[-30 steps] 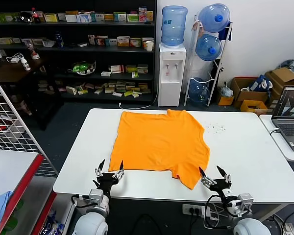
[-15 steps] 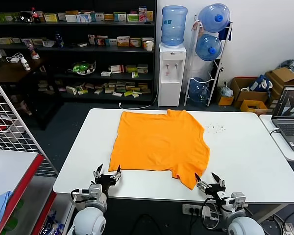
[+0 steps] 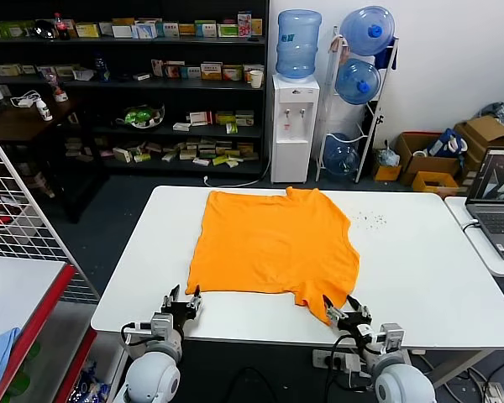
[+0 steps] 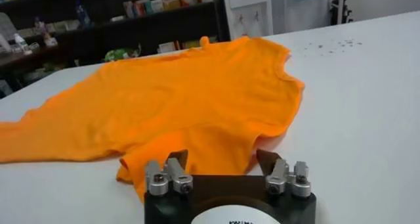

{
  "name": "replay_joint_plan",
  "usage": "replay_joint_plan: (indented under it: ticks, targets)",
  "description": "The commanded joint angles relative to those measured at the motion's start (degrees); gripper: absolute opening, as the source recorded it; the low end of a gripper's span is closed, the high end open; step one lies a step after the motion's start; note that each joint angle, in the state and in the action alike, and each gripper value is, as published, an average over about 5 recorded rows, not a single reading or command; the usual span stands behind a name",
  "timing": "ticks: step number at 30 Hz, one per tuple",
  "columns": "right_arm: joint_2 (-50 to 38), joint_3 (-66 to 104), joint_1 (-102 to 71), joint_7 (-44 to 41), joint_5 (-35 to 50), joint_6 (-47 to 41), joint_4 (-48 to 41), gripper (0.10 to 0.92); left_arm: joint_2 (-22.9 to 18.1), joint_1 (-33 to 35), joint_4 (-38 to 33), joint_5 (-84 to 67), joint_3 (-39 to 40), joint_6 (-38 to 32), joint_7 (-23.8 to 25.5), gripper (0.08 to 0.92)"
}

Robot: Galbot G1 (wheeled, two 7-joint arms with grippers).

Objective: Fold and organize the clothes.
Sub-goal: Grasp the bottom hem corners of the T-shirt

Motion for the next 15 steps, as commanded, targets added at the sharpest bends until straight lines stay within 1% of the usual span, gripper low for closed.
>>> replay_joint_plan:
  ticks: [1,6,11,13,15]
  targets:
    - [0.41,-0.62,0.3,0.33,0.12,-0.37,0.26,0.498,0.26,0.43,-0.07,-0.42,-0.03,0.59,0.63,0.473]
    - [0.41,-0.49,-0.5,0.59,-1.41,0.27,1.03,0.351,0.27,0.81,-0.88,-0.2,-0.08,0.38,0.88,0.325]
    - [0.29,-0.23,-2.15,0.76,-4.11,1.59,2.65,0.195,0.99,1.92,-3.99,0.86,-0.18,-0.12,0.94,0.187]
    - [0.1,-0.17,-3.51,1.07,-4.89,1.74,4.4,0.151,1.54,2.53,-5.52,1.42,-0.22,-0.19,0.86,0.13]
    - [-0.09,0.03,-5.21,1.67,-5.99,1.77,6.62,0.125,2.13,3.29,-7.1,1.81,-0.28,-0.16,0.71,0.099]
